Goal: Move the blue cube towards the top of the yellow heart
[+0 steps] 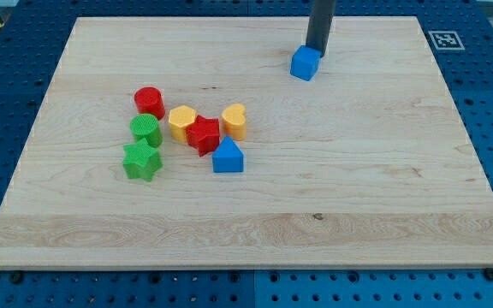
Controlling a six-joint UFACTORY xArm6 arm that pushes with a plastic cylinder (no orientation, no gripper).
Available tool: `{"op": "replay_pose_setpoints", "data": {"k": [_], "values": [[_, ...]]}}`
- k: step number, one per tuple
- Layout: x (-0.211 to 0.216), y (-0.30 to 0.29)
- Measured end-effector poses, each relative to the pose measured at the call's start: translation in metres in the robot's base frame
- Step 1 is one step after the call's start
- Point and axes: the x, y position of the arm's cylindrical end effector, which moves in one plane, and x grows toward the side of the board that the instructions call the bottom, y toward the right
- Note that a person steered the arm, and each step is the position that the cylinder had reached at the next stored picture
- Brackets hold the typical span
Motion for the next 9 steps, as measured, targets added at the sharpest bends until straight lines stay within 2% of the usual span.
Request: {"op": "replay_pose_setpoints", "data": {"k": [3,5,6,7,8,9], "values": [[0.005,-0.039],[0.024,-0.063],[0.021,-0.062],[0.006,-0.036],[0.016,-0.008],[0.050,0.005]]}}
